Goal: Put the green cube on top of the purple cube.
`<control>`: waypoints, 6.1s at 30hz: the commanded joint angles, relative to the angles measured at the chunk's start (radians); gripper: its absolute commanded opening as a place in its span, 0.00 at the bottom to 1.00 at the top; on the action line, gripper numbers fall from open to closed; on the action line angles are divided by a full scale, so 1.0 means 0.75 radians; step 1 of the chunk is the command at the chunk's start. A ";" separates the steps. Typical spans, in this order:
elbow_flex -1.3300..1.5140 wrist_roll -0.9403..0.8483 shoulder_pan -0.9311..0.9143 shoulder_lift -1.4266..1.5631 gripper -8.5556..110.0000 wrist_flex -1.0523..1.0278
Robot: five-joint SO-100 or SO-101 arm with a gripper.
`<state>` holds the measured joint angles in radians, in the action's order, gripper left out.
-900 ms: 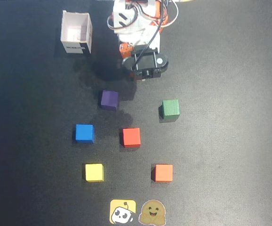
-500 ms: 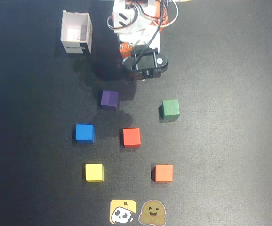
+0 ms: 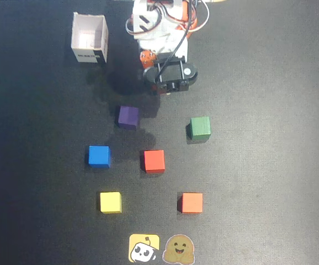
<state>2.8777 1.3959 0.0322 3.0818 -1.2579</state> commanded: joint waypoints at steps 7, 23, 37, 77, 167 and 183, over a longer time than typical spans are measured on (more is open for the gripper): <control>-0.006 -0.010 0.000 0.014 0.07 -0.004; -0.006 -0.010 0.000 0.014 0.07 -0.004; -0.006 -0.010 0.000 0.014 0.07 -0.004; -0.006 -0.014 -0.006 0.014 0.08 -0.004; -0.335 0.646 0.534 -1.514 0.13 0.916; -0.706 0.630 0.209 -1.162 0.14 0.117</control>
<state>2.4222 1.8699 0.2470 2.1552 -1.0968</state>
